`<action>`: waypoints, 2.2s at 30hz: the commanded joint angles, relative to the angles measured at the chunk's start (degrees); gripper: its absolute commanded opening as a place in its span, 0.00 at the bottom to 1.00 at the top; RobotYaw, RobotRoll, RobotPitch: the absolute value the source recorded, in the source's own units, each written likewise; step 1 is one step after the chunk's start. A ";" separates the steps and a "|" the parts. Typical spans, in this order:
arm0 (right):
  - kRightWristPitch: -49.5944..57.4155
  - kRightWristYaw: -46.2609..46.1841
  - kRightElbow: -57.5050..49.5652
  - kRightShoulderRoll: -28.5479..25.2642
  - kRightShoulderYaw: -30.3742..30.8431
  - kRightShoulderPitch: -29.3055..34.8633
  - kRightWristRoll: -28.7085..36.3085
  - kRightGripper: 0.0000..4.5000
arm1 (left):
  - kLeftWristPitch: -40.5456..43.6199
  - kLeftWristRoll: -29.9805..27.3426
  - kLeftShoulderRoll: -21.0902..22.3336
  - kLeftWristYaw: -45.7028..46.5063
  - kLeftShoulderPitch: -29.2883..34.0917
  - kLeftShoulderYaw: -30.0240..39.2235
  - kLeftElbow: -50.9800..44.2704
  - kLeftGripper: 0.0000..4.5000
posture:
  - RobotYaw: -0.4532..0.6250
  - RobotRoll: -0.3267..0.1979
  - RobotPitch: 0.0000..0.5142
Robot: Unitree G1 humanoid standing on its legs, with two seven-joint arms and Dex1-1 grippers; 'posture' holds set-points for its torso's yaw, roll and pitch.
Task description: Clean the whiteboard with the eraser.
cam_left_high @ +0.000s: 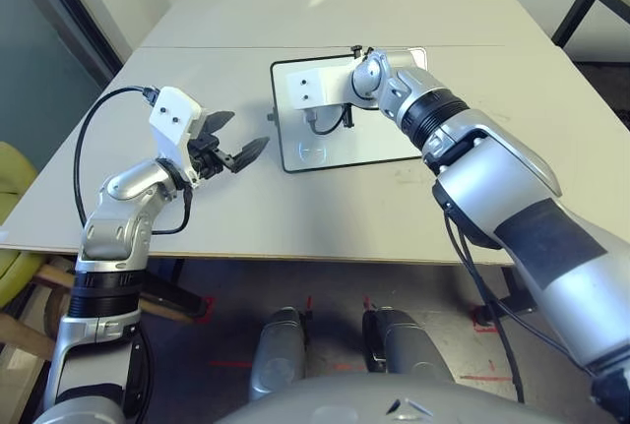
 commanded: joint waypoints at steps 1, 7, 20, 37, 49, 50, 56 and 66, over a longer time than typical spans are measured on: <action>0.99 0.99 1.49 -2.26 0.74 1.66 -1.02 0.03 | -0.54 0.48 -0.02 -1.36 -1.07 -1.36 1.44 1.00 | 0.46 0.62 0.15; 0.99 1.58 1.44 -4.07 1.05 2.06 -1.25 0.03 | -1.19 0.90 -0.36 -2.33 -3.03 -2.51 3.42 1.00 | 0.45 0.62 0.15; 1.29 1.41 1.55 -8.47 2.59 3.23 -2.26 0.03 | -2.13 1.61 -1.28 -3.46 -5.26 -3.79 5.76 1.00 | 0.41 0.62 0.15; 3.34 11.27 0.09 -13.59 -4.04 -1.12 3.87 0.03 | -2.06 1.83 -1.88 -4.02 -6.35 -4.59 6.79 1.00 | 0.39 0.62 0.17; 13.64 23.75 -2.03 -22.32 -8.48 -1.59 8.06 0.03 | -2.59 1.95 -2.49 -4.32 -7.14 -5.06 7.88 1.00 | 0.36 0.62 0.18; 14.88 24.82 -2.31 -23.18 -8.82 -1.40 8.47 0.03 | -2.59 1.95 -2.56 -4.29 -7.10 -5.09 7.84 1.00 | 0.36 0.62 0.18; 23.44 34.52 -5.17 -29.56 -9.32 1.26 10.08 0.03 | -2.65 2.02 -3.04 -4.33 -6.93 -5.22 7.86 1.00 | 0.35 0.62 0.19; 42.58 29.37 -4.91 -28.05 -14.96 5.64 16.10 0.03 | -2.91 2.43 -3.31 -4.58 -7.55 -5.30 8.73 1.00 | 0.34 0.62 0.20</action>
